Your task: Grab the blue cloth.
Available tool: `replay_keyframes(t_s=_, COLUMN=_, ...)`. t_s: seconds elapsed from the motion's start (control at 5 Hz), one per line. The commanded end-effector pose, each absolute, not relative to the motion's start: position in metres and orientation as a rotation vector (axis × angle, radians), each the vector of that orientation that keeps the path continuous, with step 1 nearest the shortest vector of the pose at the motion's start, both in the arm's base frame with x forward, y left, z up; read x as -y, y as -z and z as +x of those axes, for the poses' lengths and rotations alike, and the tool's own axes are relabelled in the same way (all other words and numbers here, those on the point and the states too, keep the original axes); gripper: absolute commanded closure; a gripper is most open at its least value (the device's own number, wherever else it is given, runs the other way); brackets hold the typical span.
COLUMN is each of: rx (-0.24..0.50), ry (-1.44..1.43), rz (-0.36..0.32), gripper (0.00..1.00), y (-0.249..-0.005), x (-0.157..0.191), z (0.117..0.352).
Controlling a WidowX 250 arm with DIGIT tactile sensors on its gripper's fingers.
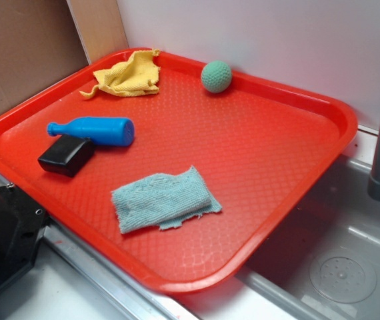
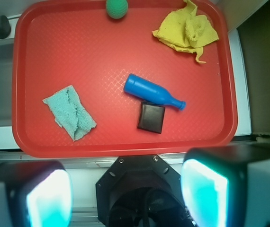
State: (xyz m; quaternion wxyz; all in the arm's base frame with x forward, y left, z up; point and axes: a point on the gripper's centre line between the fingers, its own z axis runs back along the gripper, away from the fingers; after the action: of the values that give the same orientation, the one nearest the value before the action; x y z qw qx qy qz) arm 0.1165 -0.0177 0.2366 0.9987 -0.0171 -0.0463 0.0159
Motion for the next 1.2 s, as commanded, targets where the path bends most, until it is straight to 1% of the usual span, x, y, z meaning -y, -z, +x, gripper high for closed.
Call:
replay_keyframes(t_s=0.0, rx=0.093, ry=-0.032, rz=-0.034, gripper=0.00, y=-0.237, x=0.018, z=0.117)
replay_keyframes(t_s=0.2, rx=0.108, ry=-0.058, rz=-0.054, gripper=0.00, y=-0.224, x=0.018, z=0.130)
replay_keyframes(t_s=0.4, rx=0.112, ry=-0.028, rz=-0.069, gripper=0.00, y=-0.213, x=0.028, z=0.144)
replay_keyframes(t_s=0.6, rx=0.125, ry=0.025, rz=-0.053, gripper=0.00, y=-0.194, x=0.055, z=0.163)
replay_keyframes(t_s=1.0, rx=0.150, ry=0.144, rz=-0.145, gripper=0.00, y=-0.155, x=0.104, z=0.182)
